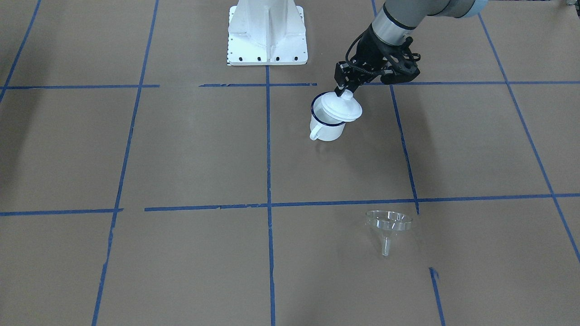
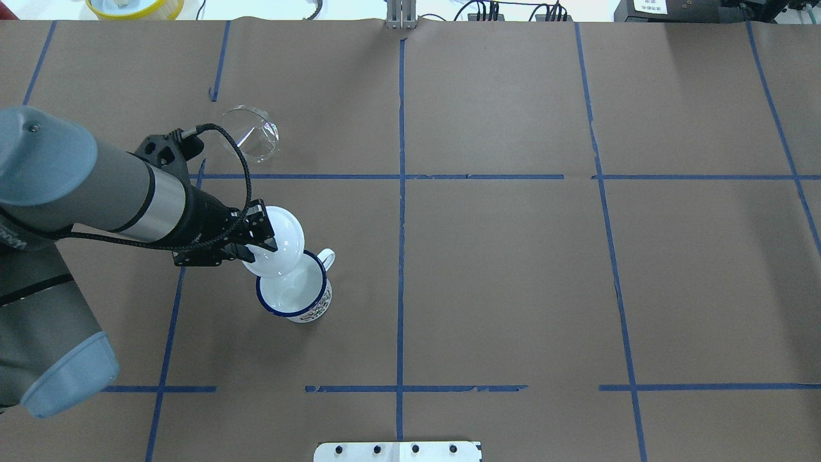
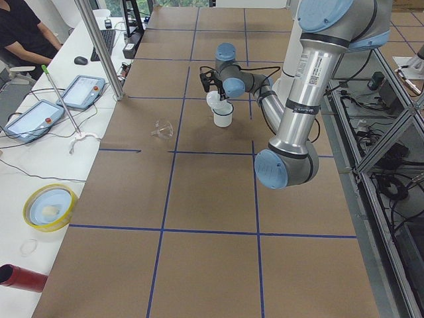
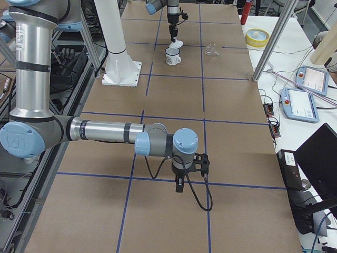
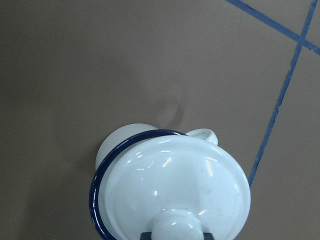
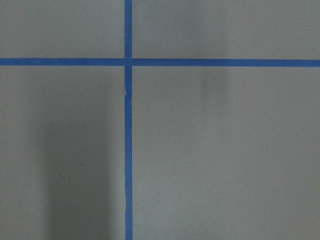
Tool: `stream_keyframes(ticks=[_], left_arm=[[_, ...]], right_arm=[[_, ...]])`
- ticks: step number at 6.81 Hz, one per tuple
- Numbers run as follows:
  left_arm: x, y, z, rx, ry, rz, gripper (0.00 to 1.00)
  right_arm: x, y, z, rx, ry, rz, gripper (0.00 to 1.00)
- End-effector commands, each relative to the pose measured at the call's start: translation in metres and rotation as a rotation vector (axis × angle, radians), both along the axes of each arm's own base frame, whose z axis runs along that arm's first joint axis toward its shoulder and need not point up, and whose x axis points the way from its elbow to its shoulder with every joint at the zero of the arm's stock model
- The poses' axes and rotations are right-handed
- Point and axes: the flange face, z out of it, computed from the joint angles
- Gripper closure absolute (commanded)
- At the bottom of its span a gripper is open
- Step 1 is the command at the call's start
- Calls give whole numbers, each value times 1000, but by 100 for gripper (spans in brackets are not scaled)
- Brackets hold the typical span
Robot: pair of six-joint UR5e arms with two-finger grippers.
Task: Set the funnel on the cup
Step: 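Lift the lid off and set it on the table beside the mug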
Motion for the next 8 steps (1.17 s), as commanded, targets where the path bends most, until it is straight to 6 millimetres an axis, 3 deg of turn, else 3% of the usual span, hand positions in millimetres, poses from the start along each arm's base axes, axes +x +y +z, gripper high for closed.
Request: stream_keyframes(ticks=[1, 3, 6, 8], left_arm=[[-21, -12, 6, 101, -132, 82, 100], [-23, -30, 33, 214, -224, 168, 100], [12, -55, 93, 180, -328, 226, 100], [22, -68, 119, 217, -383, 253, 100]], right_arm=[[0, 0, 0, 0, 0, 0, 0], [0, 0, 0, 0, 0, 0, 0], [0, 0, 0, 0, 0, 0, 0], [0, 0, 0, 0, 0, 0, 0]])
